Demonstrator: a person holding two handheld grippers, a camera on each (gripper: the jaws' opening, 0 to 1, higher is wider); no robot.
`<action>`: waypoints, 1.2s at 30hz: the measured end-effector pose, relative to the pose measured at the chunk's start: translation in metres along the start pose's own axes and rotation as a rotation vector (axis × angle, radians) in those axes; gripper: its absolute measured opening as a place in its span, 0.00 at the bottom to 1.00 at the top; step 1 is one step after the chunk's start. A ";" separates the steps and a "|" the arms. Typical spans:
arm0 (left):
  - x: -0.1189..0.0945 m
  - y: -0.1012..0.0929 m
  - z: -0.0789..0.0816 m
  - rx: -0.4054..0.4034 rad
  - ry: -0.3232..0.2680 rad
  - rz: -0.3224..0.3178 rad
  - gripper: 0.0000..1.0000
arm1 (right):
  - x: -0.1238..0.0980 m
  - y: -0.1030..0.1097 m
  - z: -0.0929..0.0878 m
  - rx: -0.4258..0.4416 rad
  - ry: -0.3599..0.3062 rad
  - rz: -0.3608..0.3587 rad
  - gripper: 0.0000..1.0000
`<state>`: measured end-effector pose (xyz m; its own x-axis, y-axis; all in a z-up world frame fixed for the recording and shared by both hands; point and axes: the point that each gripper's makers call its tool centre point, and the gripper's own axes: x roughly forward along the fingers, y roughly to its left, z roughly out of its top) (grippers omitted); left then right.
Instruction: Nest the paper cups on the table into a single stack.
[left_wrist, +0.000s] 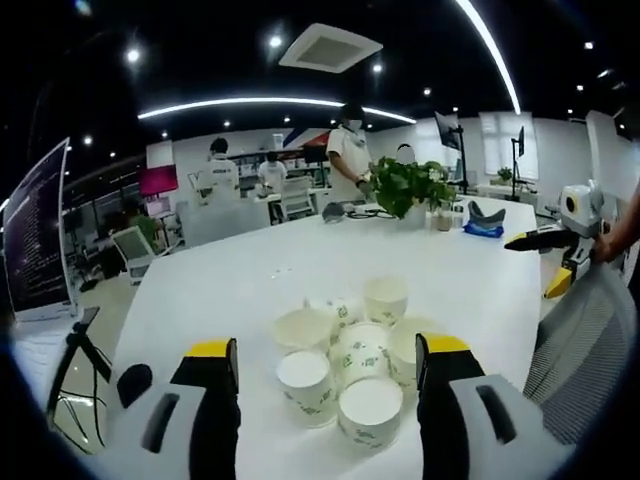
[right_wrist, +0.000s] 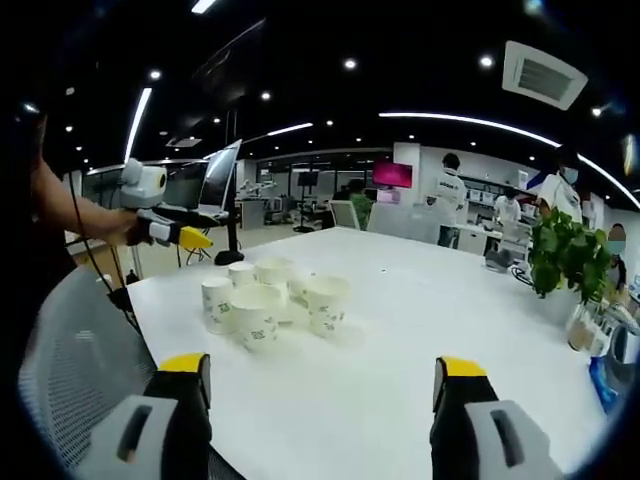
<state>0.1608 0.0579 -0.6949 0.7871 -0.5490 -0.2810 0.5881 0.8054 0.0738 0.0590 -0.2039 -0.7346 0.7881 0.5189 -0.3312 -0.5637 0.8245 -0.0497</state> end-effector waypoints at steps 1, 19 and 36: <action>0.001 0.001 0.000 0.001 0.000 0.001 0.71 | 0.000 0.000 0.000 -0.001 0.000 0.000 0.94; -0.033 -0.032 -0.010 -0.055 -0.053 0.007 0.84 | 0.000 0.003 -0.001 -0.002 0.006 0.012 0.94; -0.022 -0.025 0.001 -0.045 -0.060 0.022 0.82 | 0.000 0.003 -0.001 0.001 0.001 0.013 0.94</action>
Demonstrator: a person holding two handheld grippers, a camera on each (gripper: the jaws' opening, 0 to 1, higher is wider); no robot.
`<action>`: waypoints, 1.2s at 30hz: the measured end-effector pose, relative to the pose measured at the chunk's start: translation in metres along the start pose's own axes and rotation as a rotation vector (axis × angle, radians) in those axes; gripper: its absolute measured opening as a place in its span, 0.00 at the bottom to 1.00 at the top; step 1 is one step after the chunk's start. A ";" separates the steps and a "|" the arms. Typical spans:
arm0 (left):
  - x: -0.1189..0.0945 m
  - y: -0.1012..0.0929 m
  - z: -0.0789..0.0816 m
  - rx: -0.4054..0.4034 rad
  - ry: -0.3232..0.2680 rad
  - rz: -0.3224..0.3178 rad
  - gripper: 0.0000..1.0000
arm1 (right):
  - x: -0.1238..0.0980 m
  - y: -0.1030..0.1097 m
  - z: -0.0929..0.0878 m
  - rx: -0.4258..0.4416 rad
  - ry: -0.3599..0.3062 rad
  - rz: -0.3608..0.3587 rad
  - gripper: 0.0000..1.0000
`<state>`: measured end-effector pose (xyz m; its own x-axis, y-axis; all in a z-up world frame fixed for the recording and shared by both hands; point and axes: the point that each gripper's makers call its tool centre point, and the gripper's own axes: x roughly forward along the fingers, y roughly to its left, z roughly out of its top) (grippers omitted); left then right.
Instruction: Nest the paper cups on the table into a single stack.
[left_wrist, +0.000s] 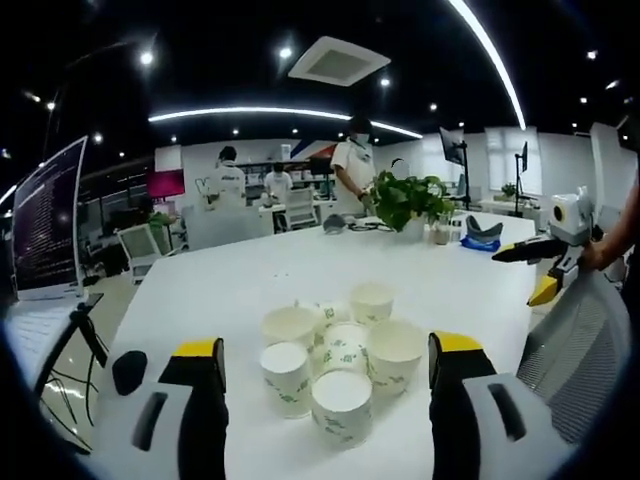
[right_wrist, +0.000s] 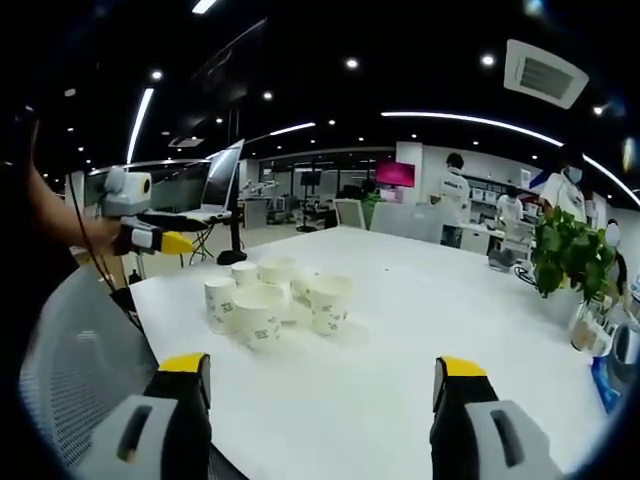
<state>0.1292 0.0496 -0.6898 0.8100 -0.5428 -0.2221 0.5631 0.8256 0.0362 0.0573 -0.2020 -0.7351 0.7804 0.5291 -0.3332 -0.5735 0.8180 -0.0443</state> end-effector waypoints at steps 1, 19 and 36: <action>0.001 0.002 0.000 -0.001 0.002 0.001 0.82 | 0.000 0.000 0.000 0.000 0.000 -0.001 0.94; 0.028 0.041 -0.002 -0.024 0.028 0.025 0.75 | 0.000 -0.003 -0.001 0.004 0.006 -0.015 0.93; 0.060 0.057 -0.007 -0.052 0.065 0.020 0.64 | -0.001 -0.006 -0.003 0.011 0.016 -0.026 0.91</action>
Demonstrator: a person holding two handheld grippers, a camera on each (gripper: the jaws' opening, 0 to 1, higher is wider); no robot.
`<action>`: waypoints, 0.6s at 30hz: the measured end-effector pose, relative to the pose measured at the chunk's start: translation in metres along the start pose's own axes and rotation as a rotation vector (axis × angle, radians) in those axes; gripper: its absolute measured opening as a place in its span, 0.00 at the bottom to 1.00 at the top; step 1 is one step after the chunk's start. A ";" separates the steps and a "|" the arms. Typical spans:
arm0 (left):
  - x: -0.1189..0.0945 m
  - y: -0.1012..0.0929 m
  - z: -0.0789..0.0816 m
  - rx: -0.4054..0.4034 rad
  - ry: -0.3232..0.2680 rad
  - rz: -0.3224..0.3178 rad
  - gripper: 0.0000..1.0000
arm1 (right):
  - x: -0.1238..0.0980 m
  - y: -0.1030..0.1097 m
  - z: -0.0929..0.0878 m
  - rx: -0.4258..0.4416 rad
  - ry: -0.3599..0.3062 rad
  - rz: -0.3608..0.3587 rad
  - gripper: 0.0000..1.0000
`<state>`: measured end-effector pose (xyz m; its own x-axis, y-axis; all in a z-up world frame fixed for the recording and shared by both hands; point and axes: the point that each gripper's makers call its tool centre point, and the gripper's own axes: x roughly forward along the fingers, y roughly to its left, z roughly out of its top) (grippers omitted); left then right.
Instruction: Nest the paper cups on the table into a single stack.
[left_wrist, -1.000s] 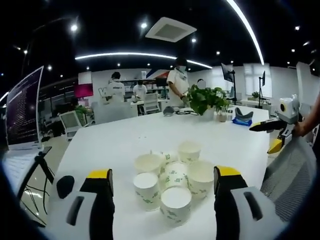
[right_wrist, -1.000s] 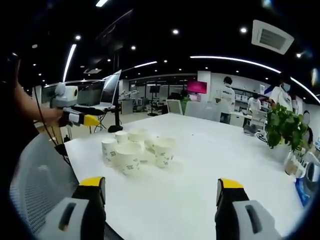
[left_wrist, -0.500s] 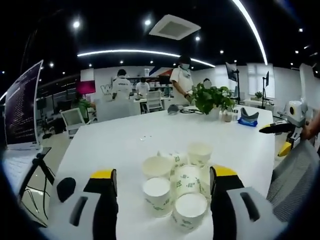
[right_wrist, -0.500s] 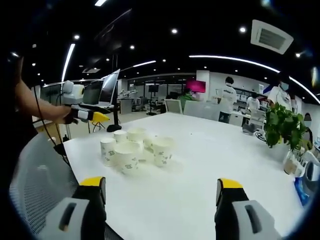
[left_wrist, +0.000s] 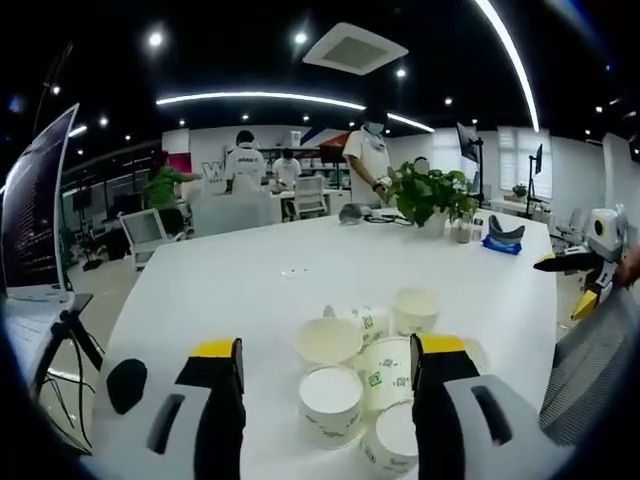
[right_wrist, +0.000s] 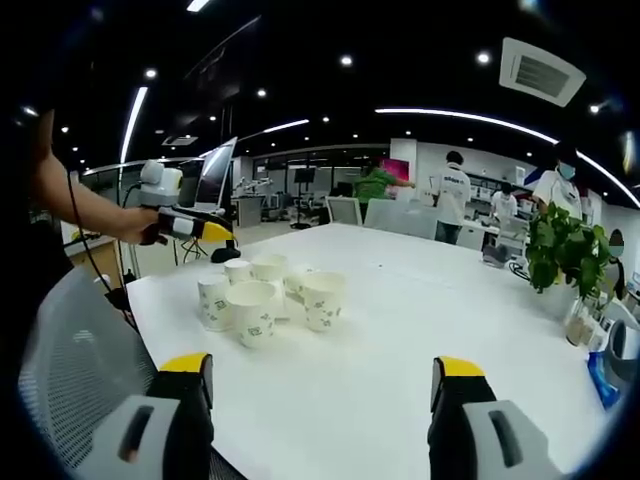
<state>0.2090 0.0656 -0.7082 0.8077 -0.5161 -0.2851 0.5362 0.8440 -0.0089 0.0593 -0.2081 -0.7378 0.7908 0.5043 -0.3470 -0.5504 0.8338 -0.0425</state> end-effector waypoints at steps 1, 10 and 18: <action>0.002 0.001 -0.001 -0.002 0.005 0.002 0.63 | 0.000 0.000 0.000 0.000 0.000 -0.001 0.91; 0.018 0.016 -0.008 -0.031 0.058 0.011 0.58 | 0.000 0.000 -0.001 0.003 0.004 0.001 0.91; 0.037 0.024 -0.006 -0.026 0.093 0.000 0.51 | 0.001 0.000 -0.002 0.008 0.009 0.006 0.90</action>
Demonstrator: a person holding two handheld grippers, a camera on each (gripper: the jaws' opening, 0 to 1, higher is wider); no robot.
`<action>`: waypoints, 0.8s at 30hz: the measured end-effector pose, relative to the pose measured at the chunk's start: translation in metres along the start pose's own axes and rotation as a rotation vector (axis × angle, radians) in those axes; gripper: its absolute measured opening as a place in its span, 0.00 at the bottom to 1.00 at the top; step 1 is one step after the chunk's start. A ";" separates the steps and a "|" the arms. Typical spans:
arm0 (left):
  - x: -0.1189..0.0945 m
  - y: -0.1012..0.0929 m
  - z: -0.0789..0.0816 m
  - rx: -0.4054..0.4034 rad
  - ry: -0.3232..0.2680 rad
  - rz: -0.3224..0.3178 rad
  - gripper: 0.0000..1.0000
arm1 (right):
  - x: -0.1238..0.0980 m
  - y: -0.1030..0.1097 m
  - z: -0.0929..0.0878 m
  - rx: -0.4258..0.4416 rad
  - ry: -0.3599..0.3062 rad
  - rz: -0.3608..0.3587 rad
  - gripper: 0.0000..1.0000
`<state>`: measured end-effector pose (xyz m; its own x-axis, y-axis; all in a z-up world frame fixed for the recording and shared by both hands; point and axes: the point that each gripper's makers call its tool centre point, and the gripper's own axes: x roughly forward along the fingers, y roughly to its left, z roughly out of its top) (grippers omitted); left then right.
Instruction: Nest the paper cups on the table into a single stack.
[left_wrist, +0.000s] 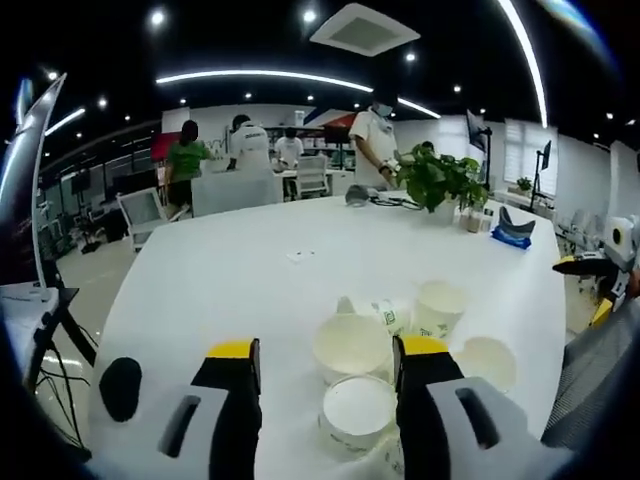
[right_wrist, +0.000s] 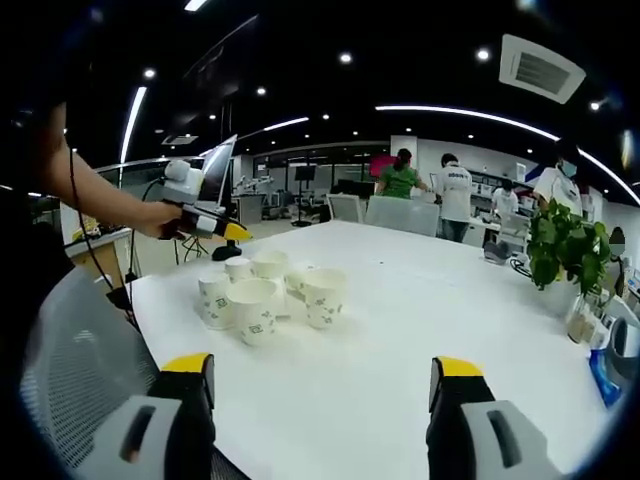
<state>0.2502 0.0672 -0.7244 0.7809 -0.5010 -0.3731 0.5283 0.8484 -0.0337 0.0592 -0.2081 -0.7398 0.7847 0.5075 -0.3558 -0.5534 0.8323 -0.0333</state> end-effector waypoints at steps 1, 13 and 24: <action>0.002 -0.001 0.000 -0.001 0.006 -0.001 0.50 | 0.000 0.000 0.000 0.000 -0.001 0.000 0.90; 0.023 0.003 -0.013 -0.015 0.126 -0.030 0.44 | 0.000 -0.001 -0.001 0.001 0.001 -0.004 0.89; 0.041 0.004 -0.025 0.003 0.236 -0.050 0.42 | -0.001 -0.003 -0.002 0.006 0.005 -0.012 0.89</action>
<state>0.2764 0.0547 -0.7632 0.6542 -0.4882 -0.5777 0.5657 0.8228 -0.0547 0.0596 -0.2111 -0.7408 0.7897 0.4967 -0.3600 -0.5425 0.8395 -0.0318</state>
